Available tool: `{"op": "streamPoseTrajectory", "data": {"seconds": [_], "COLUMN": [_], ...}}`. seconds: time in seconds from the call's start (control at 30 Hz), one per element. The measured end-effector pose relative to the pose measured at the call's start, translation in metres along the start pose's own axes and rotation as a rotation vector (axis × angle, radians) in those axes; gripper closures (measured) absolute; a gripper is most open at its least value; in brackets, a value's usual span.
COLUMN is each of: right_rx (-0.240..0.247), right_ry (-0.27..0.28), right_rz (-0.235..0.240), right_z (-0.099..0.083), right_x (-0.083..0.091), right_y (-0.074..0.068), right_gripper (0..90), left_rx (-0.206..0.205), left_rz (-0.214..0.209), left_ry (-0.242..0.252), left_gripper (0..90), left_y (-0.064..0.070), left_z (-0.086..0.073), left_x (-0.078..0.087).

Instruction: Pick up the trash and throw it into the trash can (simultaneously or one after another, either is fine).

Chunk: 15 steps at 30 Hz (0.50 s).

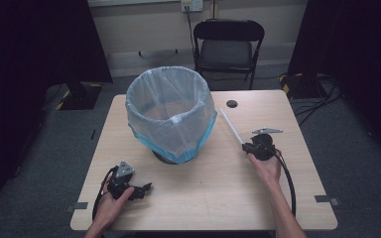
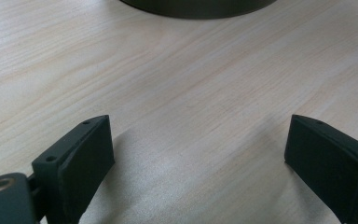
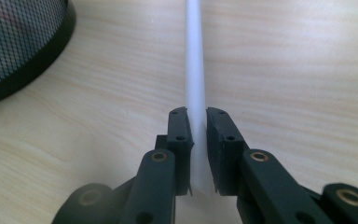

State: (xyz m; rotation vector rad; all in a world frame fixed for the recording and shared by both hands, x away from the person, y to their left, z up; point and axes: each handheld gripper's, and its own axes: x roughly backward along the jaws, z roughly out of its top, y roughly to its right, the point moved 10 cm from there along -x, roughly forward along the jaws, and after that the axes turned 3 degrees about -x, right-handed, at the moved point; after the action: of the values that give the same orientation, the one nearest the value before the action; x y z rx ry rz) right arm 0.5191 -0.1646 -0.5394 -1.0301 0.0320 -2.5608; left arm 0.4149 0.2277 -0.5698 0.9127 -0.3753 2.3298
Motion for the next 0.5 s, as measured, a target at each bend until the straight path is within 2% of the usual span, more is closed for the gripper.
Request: {"op": "streamPoseTrajectory", "data": {"seconds": [0.03, 0.07, 0.13, 0.37, 0.5], "right_rx": [0.000, 0.005, 0.005, -0.017, -0.013], "right_ry": [0.000, 0.034, 0.058, 0.081, 0.109], "right_rz": [0.000, 0.003, 0.000, 0.002, 0.007], "right_z": [0.000, 0.005, 0.010, 0.014, 0.018], "right_x": [0.000, 0.004, 0.008, 0.014, 0.019], "right_y": [0.000, -0.002, -0.002, 0.003, 0.001], "right_gripper": [80.7, 80.7, 80.8, 80.7, 80.7], "left_rx": [0.000, 0.000, 0.000, 0.000, 0.000], "left_rz": [0.000, 0.000, 0.000, 0.000, 0.000], "left_ry": [0.000, 0.000, 0.000, 0.000, 0.000], "left_gripper": [7.5, 7.5, 7.5, 7.5, 7.5], "left_y": [0.000, 0.000, 0.000, 0.000, 0.000], "left_z": [0.000, 0.000, 0.000, 0.000, 0.000], "left_x": [0.000, 0.000, 0.000, 0.000, 0.000]}}
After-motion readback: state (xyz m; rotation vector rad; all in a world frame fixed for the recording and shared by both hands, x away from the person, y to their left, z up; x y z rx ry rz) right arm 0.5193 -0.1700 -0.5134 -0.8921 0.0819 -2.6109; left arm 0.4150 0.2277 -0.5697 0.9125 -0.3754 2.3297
